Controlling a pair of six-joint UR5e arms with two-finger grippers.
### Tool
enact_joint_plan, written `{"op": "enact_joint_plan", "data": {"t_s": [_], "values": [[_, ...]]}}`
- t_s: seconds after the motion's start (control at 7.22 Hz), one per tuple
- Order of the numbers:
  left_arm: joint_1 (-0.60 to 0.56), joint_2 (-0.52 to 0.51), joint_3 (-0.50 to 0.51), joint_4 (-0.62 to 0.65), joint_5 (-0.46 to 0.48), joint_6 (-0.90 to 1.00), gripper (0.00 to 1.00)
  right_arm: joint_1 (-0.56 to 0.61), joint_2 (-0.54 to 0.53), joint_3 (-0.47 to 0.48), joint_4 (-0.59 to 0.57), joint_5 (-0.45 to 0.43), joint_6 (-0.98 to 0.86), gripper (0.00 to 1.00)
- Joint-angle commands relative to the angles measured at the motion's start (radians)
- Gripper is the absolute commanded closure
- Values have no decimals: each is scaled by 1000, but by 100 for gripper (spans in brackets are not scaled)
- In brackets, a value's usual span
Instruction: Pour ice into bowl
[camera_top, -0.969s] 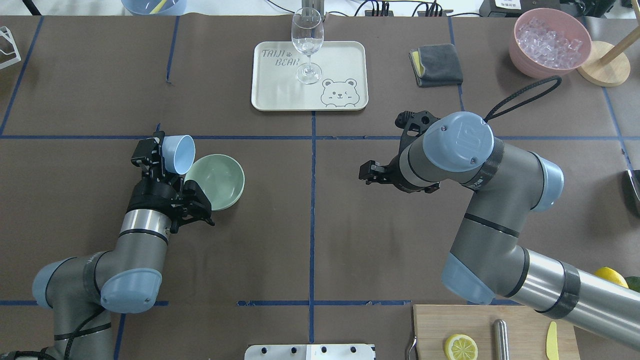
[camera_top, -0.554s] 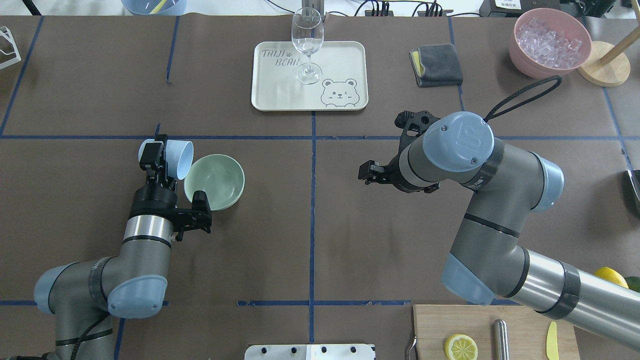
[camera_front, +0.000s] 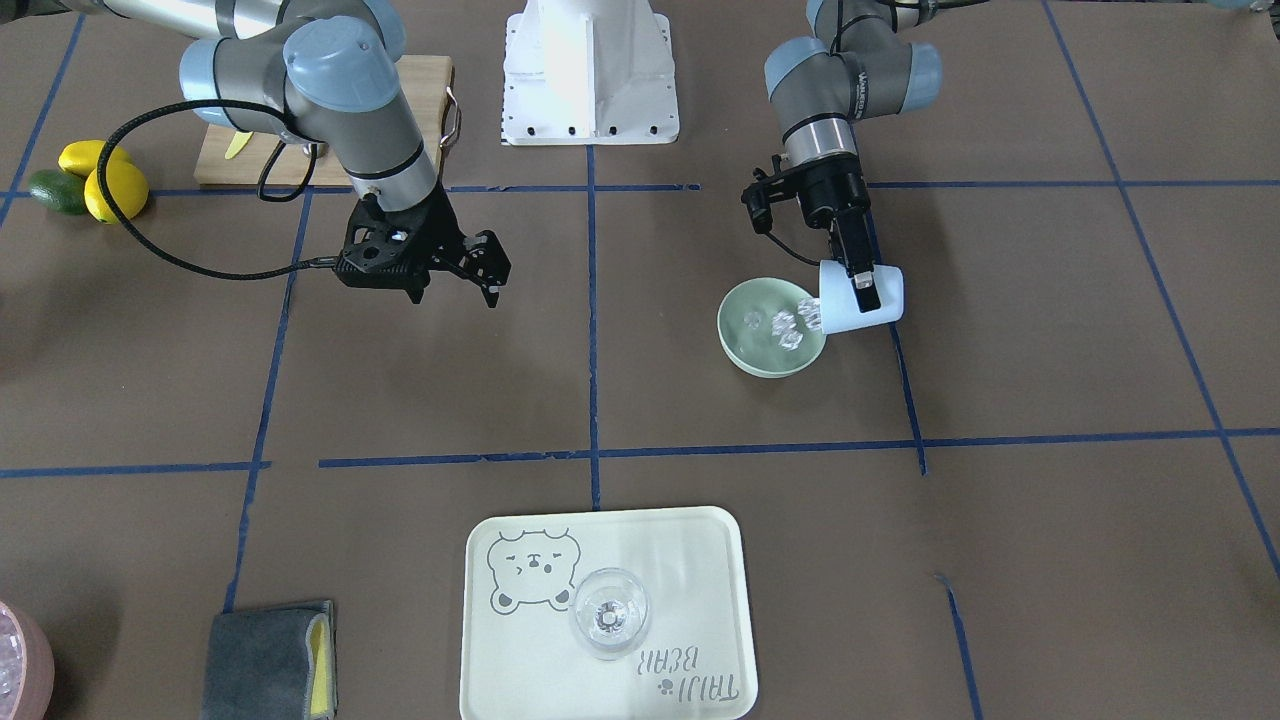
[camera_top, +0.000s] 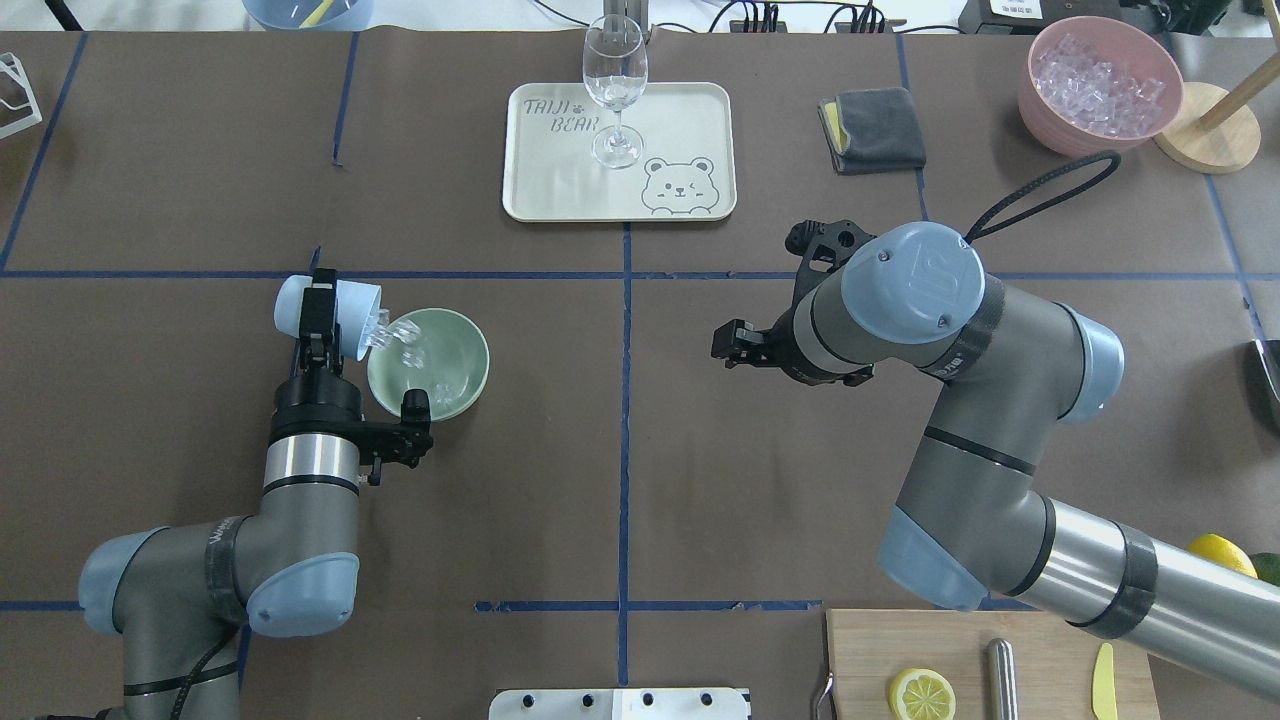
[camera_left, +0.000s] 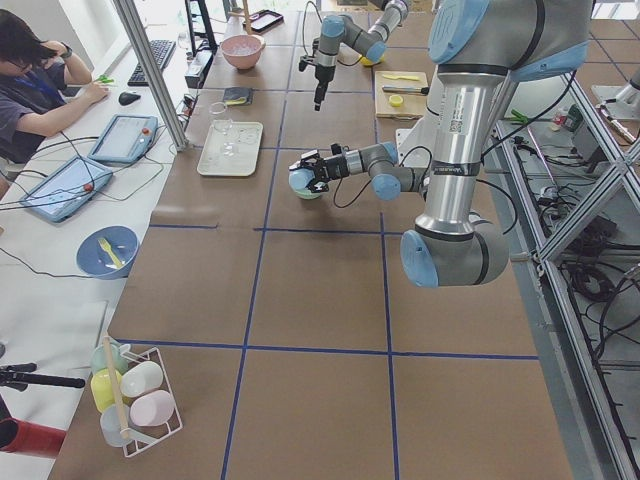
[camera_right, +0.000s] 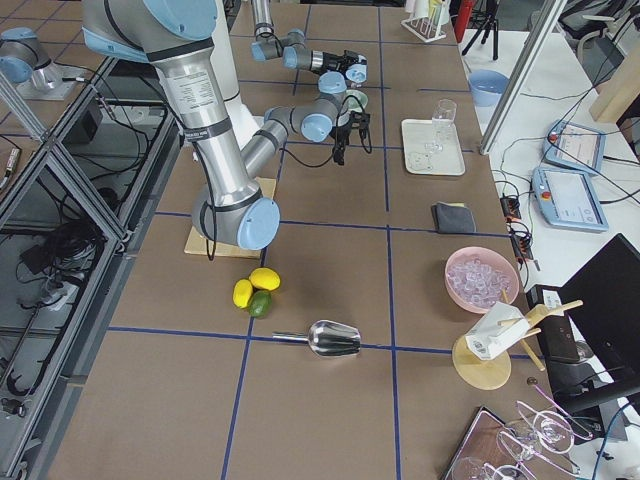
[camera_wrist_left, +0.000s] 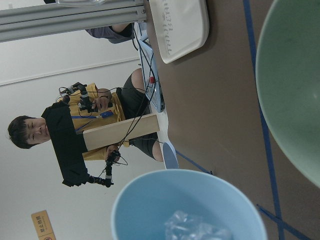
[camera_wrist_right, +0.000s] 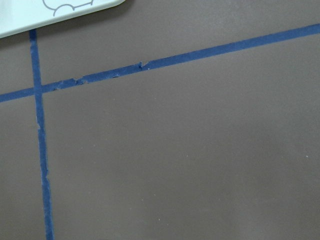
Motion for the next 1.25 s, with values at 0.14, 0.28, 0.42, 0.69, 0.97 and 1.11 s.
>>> {"op": "enact_joint_plan", "data": {"t_s": [0.14,0.28,0.42,0.69,0.97,1.11], "values": [[4,-12,-3,38,1,0,100,-2,0,0,2,0,0,0],[4,-12,-3,38,1,0,100,-4,0,0,0,1,0,0],[4,-12,-4,38,0,0,100,-4,0,0,0,0,2,0],[4,-12,-13,26,-3,-12,100,-5,0,0,2,1,3,0],[10,-12,-20,-5,-7,-172,100,-5,2,0,2,1,3,0],[13,-12,-22,-5,-8,-298,100,-5,2,2,2,1,3,0]]}}
